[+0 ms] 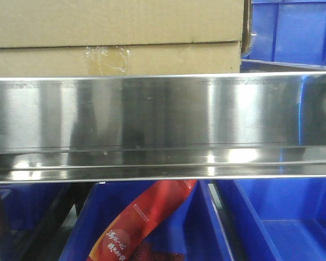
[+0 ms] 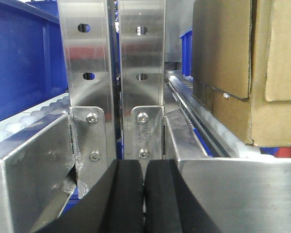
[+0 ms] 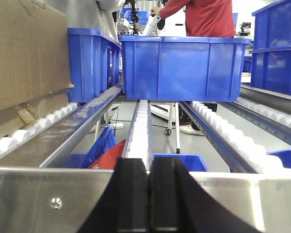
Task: Grab carton from right shelf to conveyor
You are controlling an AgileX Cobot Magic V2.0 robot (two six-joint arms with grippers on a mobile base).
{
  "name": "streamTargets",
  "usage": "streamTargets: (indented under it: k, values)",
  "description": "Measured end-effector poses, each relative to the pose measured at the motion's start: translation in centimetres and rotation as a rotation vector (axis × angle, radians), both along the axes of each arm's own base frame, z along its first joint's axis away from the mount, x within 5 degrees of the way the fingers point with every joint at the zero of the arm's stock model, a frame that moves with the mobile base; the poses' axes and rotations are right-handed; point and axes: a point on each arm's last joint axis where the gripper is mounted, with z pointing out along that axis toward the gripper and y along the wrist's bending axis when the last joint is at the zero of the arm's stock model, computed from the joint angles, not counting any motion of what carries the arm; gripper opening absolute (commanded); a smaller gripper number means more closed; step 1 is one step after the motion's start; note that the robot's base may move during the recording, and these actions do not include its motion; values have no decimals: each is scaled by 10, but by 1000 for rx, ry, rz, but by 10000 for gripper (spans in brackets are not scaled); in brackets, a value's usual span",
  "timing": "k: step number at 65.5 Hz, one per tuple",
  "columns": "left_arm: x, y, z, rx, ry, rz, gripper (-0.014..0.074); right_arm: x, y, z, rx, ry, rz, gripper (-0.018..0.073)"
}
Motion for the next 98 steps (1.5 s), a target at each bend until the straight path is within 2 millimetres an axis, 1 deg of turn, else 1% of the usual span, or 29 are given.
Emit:
streamTargets:
  k: [49,57,67,73,77,81,86,87,90,93,96,98]
  values:
    - [0,0,0,0,-2,0,15,0,0,2,1,-18,-2,-69]
    - [0,0,3,3,-33,-1,15,0,0,2,2,-27,-2,-69]
    - [-1,0,11,0,-120,-5,15,0,0,4,6,-40,-3,-69]
    - [-1,-1,16,-5,-174,-7,15,-1,-1,7,37,-70,-5,-69]
    - [-2,-1,19,-6,-190,-8,15,-2,-1,13,49,-82,-3,-69]
    - [-4,-1,27,-9,-191,-7,15,-5,-1,27,54,-107,1,-69]
    - [-9,-1,50,-8,-208,-6,15,-11,0,49,58,-124,11,-68]
    - [-11,-1,55,-8,-208,-6,17,-13,0,56,59,-137,14,-66]
    - [-16,-2,74,-7,-216,-5,27,-18,0,69,60,-135,21,-52]
    - [-20,-2,92,-3,-208,-3,56,-21,1,82,61,-128,28,-14]
    - [-23,-2,112,3,-184,2,111,-24,1,101,59,-123,35,67]
    - [-23,-2,121,3,-170,3,155,-23,1,109,58,-115,37,132]
